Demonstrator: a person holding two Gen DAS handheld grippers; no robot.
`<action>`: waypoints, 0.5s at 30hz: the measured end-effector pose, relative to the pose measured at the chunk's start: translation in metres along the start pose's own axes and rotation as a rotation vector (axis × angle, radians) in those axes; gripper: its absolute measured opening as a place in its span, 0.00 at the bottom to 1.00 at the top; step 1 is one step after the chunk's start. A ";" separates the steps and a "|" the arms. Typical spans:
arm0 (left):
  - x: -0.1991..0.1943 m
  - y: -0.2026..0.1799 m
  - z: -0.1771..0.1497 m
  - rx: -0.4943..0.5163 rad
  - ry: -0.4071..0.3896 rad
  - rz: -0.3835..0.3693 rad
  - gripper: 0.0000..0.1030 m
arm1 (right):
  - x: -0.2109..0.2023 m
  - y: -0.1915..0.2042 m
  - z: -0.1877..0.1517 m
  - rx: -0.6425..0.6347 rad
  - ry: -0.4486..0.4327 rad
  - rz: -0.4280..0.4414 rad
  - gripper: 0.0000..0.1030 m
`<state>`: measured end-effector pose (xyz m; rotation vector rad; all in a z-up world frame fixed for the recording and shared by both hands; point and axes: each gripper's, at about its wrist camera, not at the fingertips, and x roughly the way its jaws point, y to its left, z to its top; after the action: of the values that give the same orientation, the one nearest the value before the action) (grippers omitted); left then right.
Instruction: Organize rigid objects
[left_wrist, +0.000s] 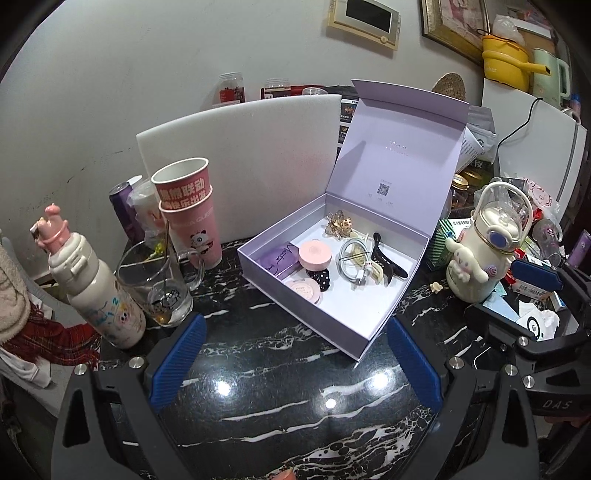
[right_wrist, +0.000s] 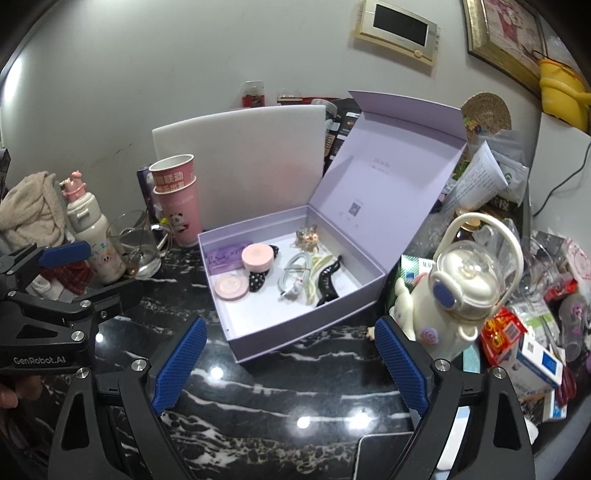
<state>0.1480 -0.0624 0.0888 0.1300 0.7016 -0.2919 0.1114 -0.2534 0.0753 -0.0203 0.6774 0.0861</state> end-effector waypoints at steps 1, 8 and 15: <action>0.000 0.001 -0.002 -0.003 0.004 0.000 0.97 | 0.000 0.000 -0.001 0.003 0.004 0.002 0.91; -0.001 0.002 -0.007 -0.018 0.015 0.005 0.97 | 0.001 0.002 -0.005 0.014 0.026 0.006 0.91; -0.001 0.002 -0.010 -0.026 0.027 0.004 0.97 | 0.001 0.002 -0.007 0.017 0.032 0.002 0.91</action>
<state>0.1416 -0.0584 0.0823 0.1110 0.7318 -0.2774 0.1076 -0.2521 0.0691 -0.0051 0.7098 0.0822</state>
